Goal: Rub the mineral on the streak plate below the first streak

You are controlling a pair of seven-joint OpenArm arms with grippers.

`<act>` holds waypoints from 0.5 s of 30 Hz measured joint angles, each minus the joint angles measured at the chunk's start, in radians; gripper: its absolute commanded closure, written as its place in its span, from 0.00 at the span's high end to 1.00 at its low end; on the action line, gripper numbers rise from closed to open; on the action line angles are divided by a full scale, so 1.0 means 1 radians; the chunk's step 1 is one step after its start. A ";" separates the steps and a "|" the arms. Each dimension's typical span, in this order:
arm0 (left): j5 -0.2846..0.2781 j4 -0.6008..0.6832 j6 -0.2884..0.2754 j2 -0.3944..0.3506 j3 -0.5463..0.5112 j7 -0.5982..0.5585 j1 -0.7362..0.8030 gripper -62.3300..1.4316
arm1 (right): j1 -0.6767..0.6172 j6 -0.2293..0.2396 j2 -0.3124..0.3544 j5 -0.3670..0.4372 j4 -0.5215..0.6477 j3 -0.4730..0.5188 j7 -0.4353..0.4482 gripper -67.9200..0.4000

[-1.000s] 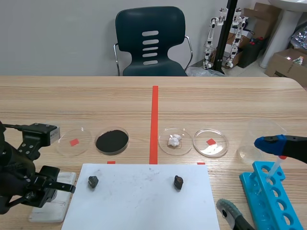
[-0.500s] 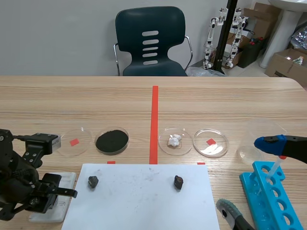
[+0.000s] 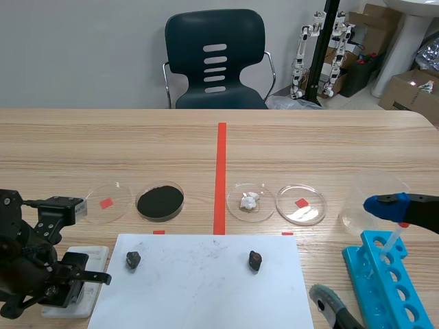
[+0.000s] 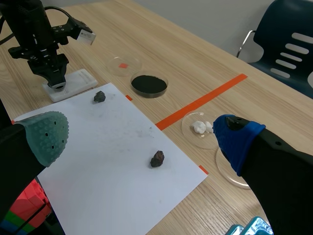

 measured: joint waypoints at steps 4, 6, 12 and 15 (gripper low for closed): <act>-0.009 0.000 -0.003 0.000 0.000 -0.004 0.000 0.22 | 0.000 0.000 0.000 0.000 0.000 0.000 0.000 0.92; -0.028 0.000 -0.031 -0.004 0.000 -0.008 0.000 0.22 | 0.000 0.000 0.000 0.000 0.000 0.000 0.000 0.92; -0.108 -0.004 -0.076 -0.005 -0.002 -0.062 -0.003 0.22 | 0.000 0.000 0.000 0.000 0.000 0.000 0.000 0.92; -0.111 -0.005 -0.076 -0.006 -0.002 -0.061 -0.003 0.22 | 0.000 0.000 0.000 0.000 0.000 0.000 0.000 0.92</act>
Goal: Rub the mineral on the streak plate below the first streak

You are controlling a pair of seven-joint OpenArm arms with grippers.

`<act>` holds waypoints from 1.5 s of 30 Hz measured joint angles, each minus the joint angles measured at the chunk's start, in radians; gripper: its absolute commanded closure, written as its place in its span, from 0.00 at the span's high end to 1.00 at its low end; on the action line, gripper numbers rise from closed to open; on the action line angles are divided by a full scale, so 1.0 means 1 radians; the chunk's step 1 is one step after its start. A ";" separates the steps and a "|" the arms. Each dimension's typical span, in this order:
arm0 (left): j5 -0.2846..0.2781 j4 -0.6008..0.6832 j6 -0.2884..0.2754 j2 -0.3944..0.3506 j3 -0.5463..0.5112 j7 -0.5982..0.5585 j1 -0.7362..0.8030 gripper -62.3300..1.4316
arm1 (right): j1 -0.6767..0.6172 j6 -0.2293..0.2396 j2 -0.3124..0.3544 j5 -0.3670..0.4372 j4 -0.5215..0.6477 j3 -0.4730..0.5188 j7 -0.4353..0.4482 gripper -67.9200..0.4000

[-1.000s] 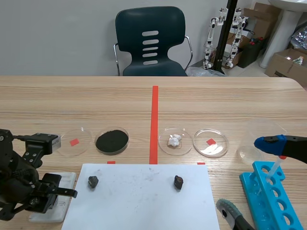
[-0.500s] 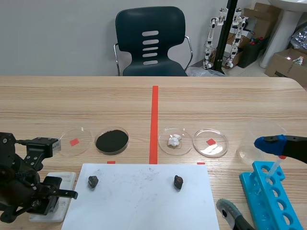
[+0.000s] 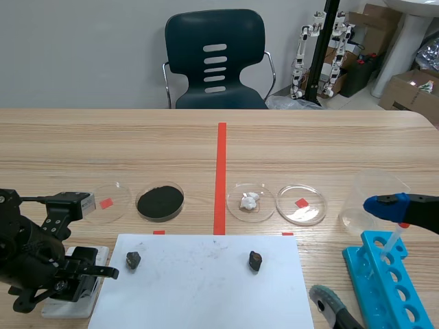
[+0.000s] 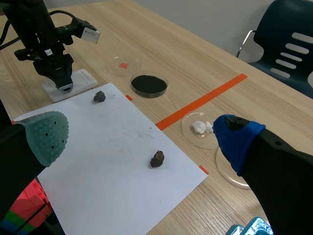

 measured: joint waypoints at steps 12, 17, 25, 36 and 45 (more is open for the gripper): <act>0.214 0.000 0.145 0.011 0.002 0.016 0.000 0.22 | 0.000 0.000 0.000 0.000 0.000 0.000 0.000 0.92; 0.237 0.000 0.153 0.008 0.002 0.026 0.000 0.22 | 0.000 0.000 0.000 0.000 0.000 0.000 0.000 0.92; 0.094 0.000 0.060 0.000 -0.001 0.026 0.000 0.22 | 0.000 0.000 0.000 0.000 0.000 0.000 0.000 0.92; -0.004 0.000 0.031 0.003 0.000 0.016 0.000 0.22 | 0.000 0.000 0.000 0.000 0.000 0.000 0.000 0.92; 0.248 0.005 0.201 0.013 0.006 0.080 0.000 0.22 | 0.000 0.000 0.000 0.000 0.000 0.000 0.000 0.92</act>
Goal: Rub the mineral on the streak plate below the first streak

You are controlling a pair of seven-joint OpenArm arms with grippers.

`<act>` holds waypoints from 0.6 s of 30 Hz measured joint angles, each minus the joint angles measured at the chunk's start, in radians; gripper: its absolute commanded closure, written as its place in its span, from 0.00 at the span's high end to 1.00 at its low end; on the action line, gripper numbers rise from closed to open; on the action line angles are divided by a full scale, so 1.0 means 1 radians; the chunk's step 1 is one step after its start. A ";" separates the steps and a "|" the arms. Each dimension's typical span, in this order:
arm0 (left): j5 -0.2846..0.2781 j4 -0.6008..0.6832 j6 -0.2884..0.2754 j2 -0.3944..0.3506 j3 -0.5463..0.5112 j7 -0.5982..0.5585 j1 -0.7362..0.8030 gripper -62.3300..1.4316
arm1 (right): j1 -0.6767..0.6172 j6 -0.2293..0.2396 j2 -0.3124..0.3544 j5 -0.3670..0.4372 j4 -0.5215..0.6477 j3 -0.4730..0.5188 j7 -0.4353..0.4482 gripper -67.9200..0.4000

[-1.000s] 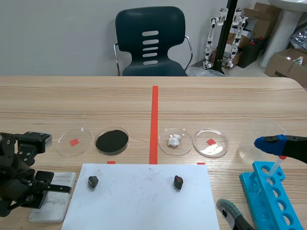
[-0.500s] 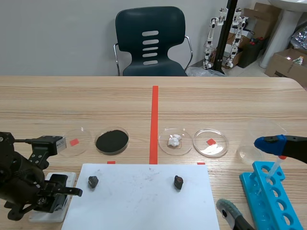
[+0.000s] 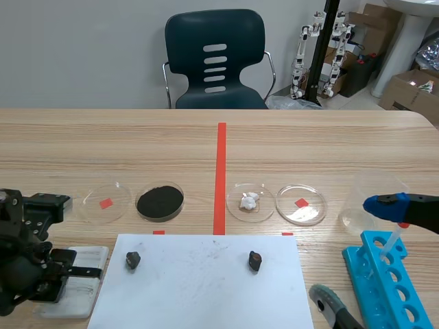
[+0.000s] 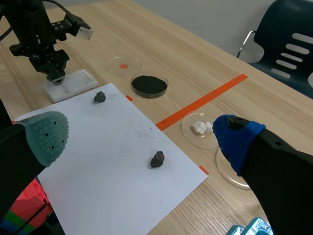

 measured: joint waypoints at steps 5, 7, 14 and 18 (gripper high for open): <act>0.040 -0.002 0.023 -0.005 0.000 0.000 0.000 0.22 | 0.000 0.000 0.000 0.000 0.000 0.000 0.000 0.92; 0.031 -0.002 0.019 -0.005 0.000 0.000 0.000 0.22 | 0.000 0.000 0.000 0.000 0.000 0.000 0.000 0.92; -0.129 -0.004 -0.129 -0.018 -0.008 -0.027 0.000 0.22 | 0.000 0.000 0.000 0.000 0.000 0.000 0.000 0.92; -0.255 -0.004 -0.190 -0.017 -0.007 -0.058 0.000 0.22 | 0.000 0.000 0.000 0.000 0.000 0.000 0.000 0.92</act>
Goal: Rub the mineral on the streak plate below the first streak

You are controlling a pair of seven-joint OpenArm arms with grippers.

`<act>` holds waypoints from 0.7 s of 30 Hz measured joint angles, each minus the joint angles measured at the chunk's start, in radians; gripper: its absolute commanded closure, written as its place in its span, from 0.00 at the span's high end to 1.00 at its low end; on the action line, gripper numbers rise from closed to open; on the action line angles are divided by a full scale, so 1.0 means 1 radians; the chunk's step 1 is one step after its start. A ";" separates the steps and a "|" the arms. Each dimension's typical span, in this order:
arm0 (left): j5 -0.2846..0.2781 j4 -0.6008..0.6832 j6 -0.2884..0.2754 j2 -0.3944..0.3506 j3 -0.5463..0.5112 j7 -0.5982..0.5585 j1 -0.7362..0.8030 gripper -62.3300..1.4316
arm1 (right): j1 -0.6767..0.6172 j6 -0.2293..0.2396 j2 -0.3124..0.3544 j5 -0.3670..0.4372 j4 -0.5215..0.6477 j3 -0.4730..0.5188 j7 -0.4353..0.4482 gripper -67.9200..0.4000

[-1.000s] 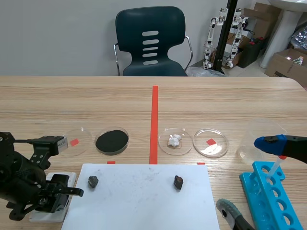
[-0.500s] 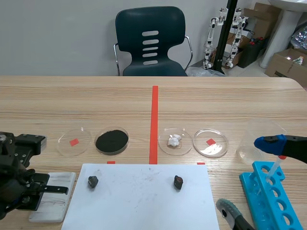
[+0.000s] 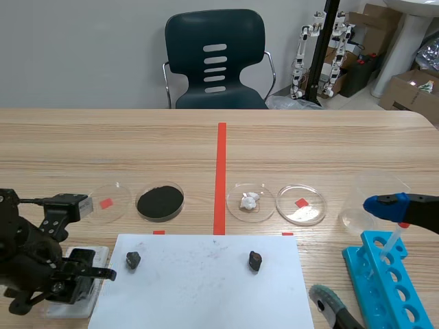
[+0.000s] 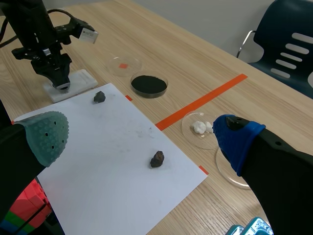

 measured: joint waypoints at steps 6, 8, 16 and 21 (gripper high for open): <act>-0.039 -0.001 -0.032 0.008 0.003 -0.018 0.000 0.22 | 0.000 0.000 0.000 0.000 0.000 0.000 0.000 0.92; -0.011 -0.001 -0.001 0.008 0.003 -0.018 0.000 0.22 | 0.000 0.000 0.000 0.000 0.000 0.000 0.000 0.92; 0.218 0.000 0.151 0.012 0.003 0.044 0.000 0.22 | 0.000 0.000 0.000 0.000 0.000 0.000 0.000 0.92; 0.349 -0.002 0.204 0.003 0.002 0.066 0.000 0.22 | 0.000 0.000 0.000 0.000 0.000 0.000 0.000 0.92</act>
